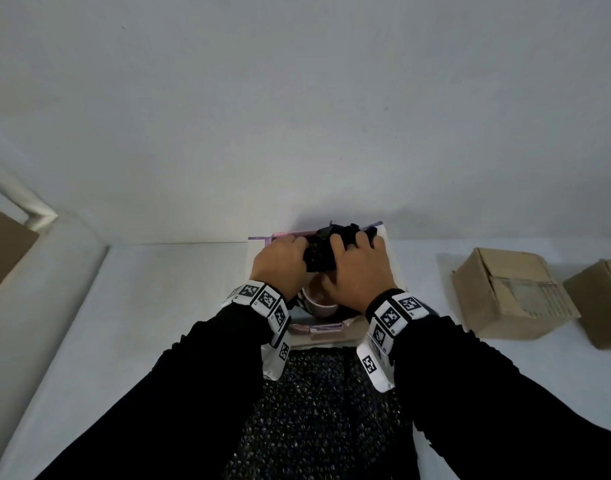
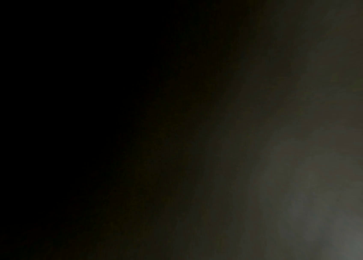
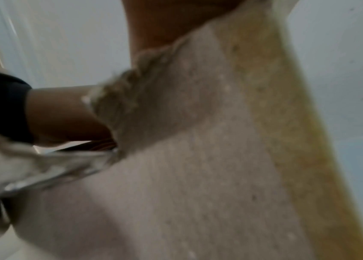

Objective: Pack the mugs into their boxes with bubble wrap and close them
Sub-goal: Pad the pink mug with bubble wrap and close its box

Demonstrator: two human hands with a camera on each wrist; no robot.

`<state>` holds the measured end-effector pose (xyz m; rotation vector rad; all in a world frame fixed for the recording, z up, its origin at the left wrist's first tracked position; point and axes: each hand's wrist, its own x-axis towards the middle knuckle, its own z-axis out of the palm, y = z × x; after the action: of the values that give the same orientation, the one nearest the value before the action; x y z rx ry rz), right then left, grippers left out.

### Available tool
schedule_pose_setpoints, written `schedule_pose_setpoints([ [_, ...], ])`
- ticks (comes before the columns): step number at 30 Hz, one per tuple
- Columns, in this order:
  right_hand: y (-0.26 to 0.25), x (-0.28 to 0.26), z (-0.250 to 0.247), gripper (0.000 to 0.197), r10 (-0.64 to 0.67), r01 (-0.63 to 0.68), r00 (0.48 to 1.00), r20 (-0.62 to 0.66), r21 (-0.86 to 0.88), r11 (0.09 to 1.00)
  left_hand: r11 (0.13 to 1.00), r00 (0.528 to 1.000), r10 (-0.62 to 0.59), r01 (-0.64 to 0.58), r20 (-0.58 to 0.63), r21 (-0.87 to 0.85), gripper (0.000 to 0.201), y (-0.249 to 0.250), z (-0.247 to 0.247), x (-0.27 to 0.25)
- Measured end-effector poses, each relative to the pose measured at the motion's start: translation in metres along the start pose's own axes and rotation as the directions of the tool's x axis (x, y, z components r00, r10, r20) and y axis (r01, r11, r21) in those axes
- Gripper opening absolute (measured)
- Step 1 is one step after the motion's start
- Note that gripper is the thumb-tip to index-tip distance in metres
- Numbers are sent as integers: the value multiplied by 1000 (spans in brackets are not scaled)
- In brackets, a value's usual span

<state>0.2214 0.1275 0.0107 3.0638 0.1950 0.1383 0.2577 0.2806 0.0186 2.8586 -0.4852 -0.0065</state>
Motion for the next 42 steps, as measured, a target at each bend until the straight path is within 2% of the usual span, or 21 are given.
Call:
schedule_pose_setpoints([
  [2,0,2,8,57,-8,8,1000,-6,-45,999,995,997,79,-78,-18,60,32,-3,10,-2],
  [4,-1,4,10,47,-33,36,999,29,-90,995,977,988,150,-143,-32,158,37,-6,19,-2],
  [6,-3,5,10,36,-45,48,999,28,-114,992,963,986,163,-153,-26,221,39,-6,25,1],
  [8,-4,5,7,22,-29,28,999,-14,-77,997,969,988,151,-143,-25,203,32,-6,26,6],
  [11,-2,6,8,22,-61,59,994,-92,-25,998,989,989,142,-140,-48,37,22,-6,21,7],
  [14,-2,7,8,14,-108,107,993,-55,-22,994,968,979,206,-202,-12,149,21,-7,23,5],
  [17,-2,6,7,17,-105,105,995,2,-14,994,959,975,222,-220,8,181,32,-9,25,5],
  [20,-3,3,6,27,-128,127,992,-16,-55,990,947,971,237,-240,42,213,58,-9,26,5],
  [22,-3,2,3,31,-68,63,993,-97,-55,996,946,973,227,-227,27,232,45,-11,27,4],
  [23,-2,2,2,27,-25,17,990,-138,-59,998,946,975,222,-216,1,241,34,-11,27,3],
  [25,1,1,4,21,12,-28,984,-177,-87,996,946,978,205,-191,-26,263,26,-11,28,1],
  [29,7,0,14,15,-25,12,988,-150,-82,997,927,976,219,-214,17,309,26,-10,29,0],
  [31,6,0,11,14,-49,42,996,-69,-94,995,918,972,234,-234,38,320,27,-10,27,-1],
  [33,6,-1,11,23,-89,88,996,2,-105,991,903,964,257,-263,65,339,29,-10,25,-2],
  [35,6,-1,8,26,-111,110,994,-13,-82,991,893,959,271,-283,86,349,29,-10,20,-4],
  [42,9,-14,-21,23,-54,67,993,-108,120,990,921,963,253,-269,90,283,31,-4,-6,-25],
])
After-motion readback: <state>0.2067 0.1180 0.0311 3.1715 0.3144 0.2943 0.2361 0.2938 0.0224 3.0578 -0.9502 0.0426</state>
